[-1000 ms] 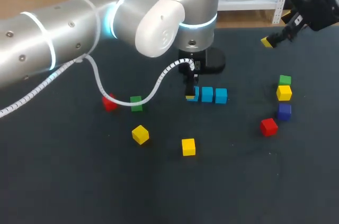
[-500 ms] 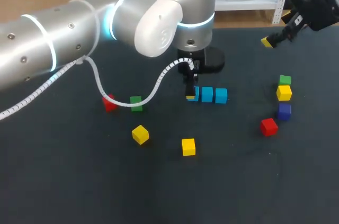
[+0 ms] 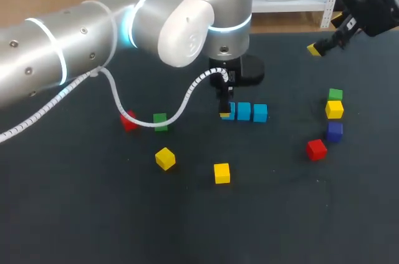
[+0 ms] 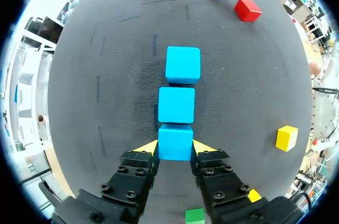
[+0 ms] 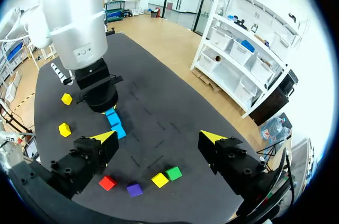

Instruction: Place the blue cubes, place green cubes on the blue cubes, place the yellow cubes on the green cubes, then place the red cubes on the yellow cubes, and place purple cube on the red cubes.

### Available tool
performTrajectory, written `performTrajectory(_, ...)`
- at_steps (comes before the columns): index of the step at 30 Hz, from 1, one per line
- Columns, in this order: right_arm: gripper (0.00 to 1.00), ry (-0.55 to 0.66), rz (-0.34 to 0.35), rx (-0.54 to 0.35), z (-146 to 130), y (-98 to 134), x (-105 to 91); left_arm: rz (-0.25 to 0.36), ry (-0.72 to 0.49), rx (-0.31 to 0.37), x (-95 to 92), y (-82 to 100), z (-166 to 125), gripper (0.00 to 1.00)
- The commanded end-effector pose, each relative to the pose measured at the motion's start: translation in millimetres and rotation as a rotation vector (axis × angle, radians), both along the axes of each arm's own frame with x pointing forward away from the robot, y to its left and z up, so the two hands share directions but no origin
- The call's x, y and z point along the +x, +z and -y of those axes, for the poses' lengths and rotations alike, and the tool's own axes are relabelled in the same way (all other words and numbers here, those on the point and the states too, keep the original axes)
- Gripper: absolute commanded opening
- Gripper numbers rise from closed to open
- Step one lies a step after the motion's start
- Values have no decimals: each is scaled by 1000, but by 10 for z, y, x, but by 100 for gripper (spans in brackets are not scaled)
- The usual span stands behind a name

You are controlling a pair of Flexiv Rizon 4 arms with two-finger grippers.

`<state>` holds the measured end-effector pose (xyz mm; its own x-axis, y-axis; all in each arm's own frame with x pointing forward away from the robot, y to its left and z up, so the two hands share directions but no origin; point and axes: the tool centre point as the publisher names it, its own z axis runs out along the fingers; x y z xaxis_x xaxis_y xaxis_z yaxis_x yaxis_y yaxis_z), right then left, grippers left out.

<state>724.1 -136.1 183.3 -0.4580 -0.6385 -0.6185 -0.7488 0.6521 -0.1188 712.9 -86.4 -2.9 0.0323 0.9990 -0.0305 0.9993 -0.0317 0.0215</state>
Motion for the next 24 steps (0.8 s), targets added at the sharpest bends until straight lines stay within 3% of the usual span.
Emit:
performTrajectory(1,100,-7,6,-3,-5,-4,-23,-6,-1,3,26,8,6,16)
performTrajectory(4,100,-7,6,-3,-5,-4,-23,-9,-3,6,23,10,3,43)
performTrajectory(5,100,-7,6,-3,-5,-4,-23,-10,-3,7,22,11,2,75)
performTrajectory(6,100,-7,6,-3,-5,-4,-23,-11,-4,7,16,14,-1,100)
performTrajectory(23,100,-7,6,-3,-5,-4,-23,-30,17,-16,5,36,-12,100)
performTrajectory(24,100,-7,6,-3,-5,-4,-23,-31,17,-17,4,36,-12,96)
